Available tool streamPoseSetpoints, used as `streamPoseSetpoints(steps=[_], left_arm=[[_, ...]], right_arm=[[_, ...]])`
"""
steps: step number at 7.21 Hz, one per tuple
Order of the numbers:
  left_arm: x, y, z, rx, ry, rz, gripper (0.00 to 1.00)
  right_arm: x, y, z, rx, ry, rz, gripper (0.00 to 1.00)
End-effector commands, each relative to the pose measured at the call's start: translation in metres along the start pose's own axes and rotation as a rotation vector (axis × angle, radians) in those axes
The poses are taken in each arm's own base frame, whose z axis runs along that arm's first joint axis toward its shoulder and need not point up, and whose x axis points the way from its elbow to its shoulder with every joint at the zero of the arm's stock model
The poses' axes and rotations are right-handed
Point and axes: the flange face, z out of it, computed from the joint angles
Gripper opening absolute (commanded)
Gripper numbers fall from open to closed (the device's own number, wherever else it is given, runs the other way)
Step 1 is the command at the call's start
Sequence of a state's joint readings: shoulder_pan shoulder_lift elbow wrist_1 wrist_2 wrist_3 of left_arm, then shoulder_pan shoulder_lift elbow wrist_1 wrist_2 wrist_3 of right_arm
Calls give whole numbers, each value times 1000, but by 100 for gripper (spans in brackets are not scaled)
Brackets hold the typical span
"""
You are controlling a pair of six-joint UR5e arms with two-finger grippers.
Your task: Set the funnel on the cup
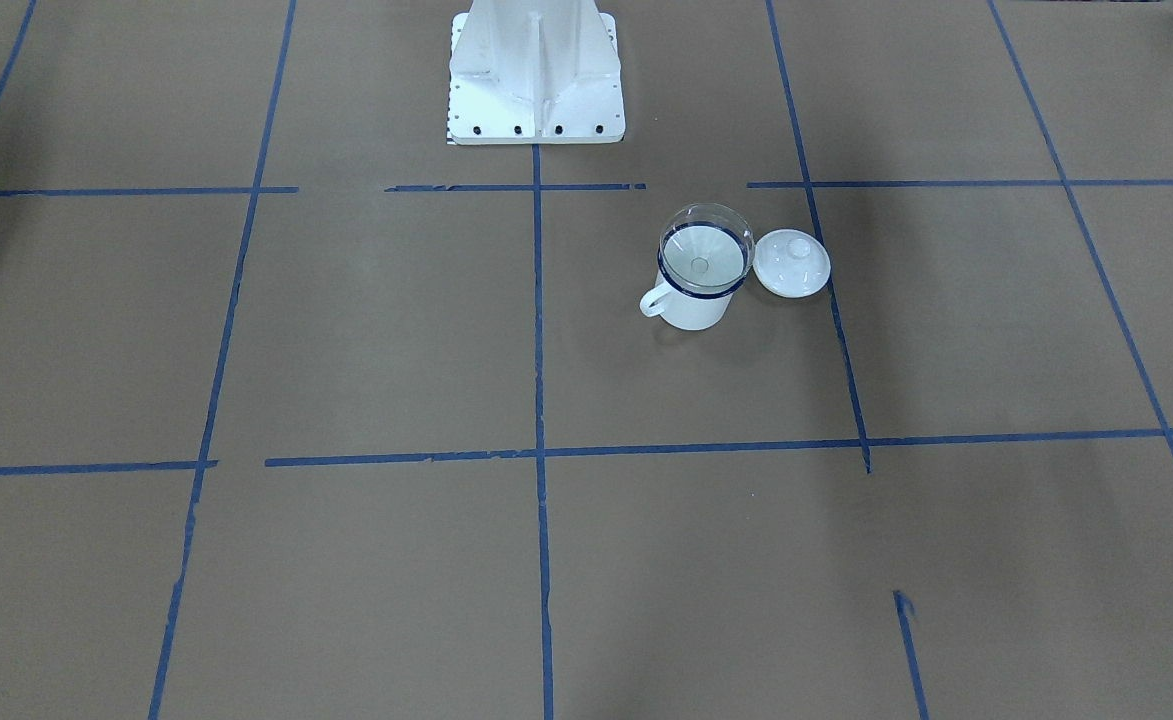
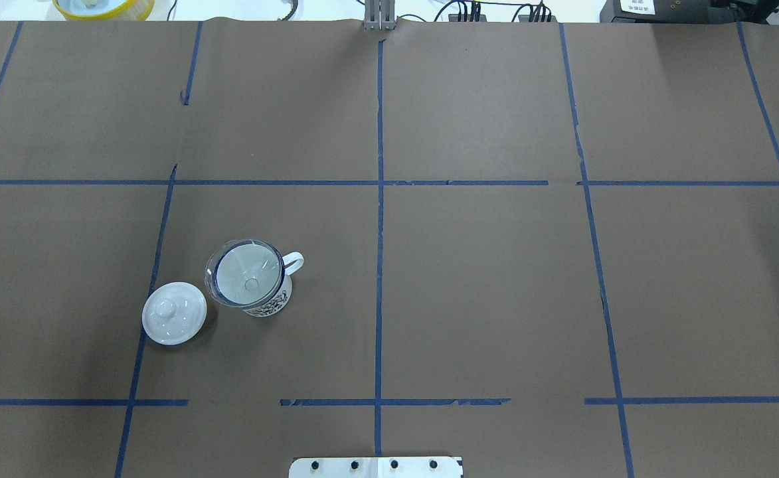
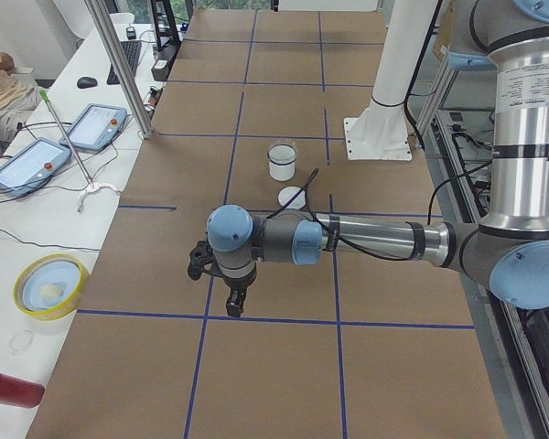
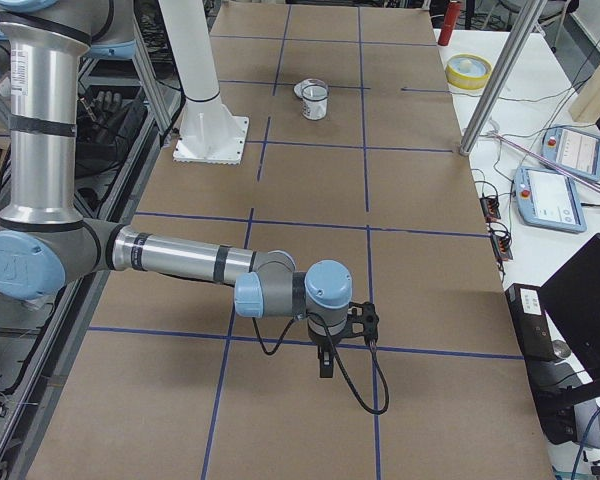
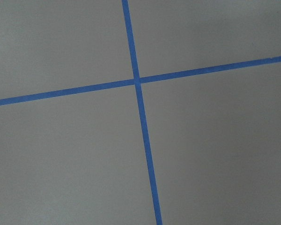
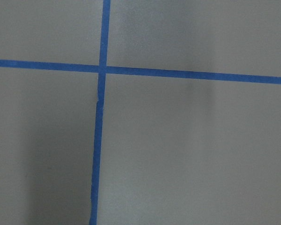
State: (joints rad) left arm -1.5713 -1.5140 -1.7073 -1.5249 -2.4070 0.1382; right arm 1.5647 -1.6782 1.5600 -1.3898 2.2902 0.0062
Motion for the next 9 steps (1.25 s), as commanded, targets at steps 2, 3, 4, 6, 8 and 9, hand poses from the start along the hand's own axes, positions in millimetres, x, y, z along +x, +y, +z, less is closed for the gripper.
streamPoseSetpoints(steps=[2, 3, 4, 6, 8, 9], left_arm=[[6, -2, -6, 12, 3, 10, 100], [7, -2, -6, 13, 3, 11, 100], [7, -2, -6, 14, 4, 11, 100], [7, -2, -6, 14, 3, 11, 100], [6, -1, -5, 11, 3, 9, 100], [6, -1, -5, 11, 3, 9, 100]], right_arm=[[0, 0, 0, 0, 0, 0, 100], [0, 0, 0, 0, 0, 0, 100], [0, 0, 0, 0, 0, 0, 100], [0, 0, 0, 0, 0, 0, 100], [0, 0, 0, 0, 0, 0, 100], [0, 0, 0, 0, 0, 0, 100]])
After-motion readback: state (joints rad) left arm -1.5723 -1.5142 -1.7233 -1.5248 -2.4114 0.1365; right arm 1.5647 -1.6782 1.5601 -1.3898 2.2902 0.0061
